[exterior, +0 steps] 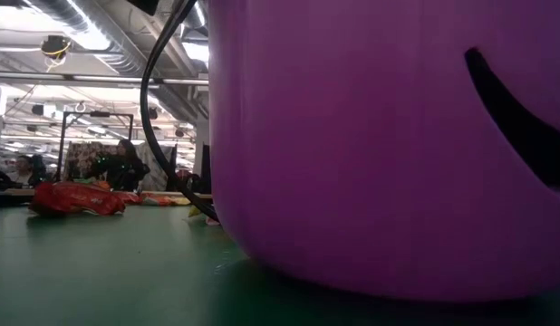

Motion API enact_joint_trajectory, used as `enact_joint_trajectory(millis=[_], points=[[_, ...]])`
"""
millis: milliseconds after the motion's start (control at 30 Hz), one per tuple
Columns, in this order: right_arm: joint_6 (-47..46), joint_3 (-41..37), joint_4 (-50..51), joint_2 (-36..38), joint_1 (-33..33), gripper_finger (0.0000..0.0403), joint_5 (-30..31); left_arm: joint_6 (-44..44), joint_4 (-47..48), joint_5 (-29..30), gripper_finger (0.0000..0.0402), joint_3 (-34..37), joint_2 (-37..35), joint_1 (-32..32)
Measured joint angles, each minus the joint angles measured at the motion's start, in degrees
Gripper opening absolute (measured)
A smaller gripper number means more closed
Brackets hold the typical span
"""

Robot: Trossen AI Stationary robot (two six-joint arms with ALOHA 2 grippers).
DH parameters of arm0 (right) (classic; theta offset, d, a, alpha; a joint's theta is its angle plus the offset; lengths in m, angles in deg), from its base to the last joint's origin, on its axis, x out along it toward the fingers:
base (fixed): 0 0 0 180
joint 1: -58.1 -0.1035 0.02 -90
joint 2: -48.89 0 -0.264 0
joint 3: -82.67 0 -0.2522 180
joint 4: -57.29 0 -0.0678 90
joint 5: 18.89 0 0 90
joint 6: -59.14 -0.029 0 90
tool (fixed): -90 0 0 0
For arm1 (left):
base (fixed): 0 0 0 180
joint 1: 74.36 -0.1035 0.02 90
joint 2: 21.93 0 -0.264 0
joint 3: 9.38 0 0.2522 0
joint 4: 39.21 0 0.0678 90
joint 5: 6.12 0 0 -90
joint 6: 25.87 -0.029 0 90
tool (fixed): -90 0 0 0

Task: Sort candy
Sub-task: Put the yellow candy into the purple bucket

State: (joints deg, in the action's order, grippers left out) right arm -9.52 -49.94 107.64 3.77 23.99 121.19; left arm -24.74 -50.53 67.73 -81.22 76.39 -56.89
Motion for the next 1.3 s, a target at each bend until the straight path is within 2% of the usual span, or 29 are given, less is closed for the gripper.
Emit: enact_joint_trajectory(millis=[300,433,600,800,900,1100,1300], points=[[0.0,0.0,-0.1,0.0,0.0,0.0216,0.0,0.0,0.5,0.3,0.0177,-0.1,-0.6,0.1],[0.0,0.0,-0.1,0.0,0.0,0.0216,0.0,0.2,3.3,0.3,0.0197,-1.3,-0.6,0.1],[0.0,0.0,0.0,0.0,0.0,0.0216,-0.8,-3.0,13.2,0.8,0.0219,-5.7,-1.4,-0.7],[0.0,0.0,-0.2,0.0,0.0,0.0216,-1.7,-6.6,16.9,1.4,0.0226,-7.7,-7.8,-2.7],[0.3,0.0,-0.1,0.0,0.0,0.0216,-1.7,-8.2,18.0,3.4,0.0227,-5.8,-12.5,-4.7],[8.9,0.0,-4.7,0.0,0.0,0.0216,-1.7,-8.8,19.4,4.7,0.0227,0.6,-21.6,-10.2],[14.5,0.0,-7.5,0.0,0.0,0.0216,-1.7,-5.7,11.5,5.6,0.0227,10.8,-29.6,-16.7]])
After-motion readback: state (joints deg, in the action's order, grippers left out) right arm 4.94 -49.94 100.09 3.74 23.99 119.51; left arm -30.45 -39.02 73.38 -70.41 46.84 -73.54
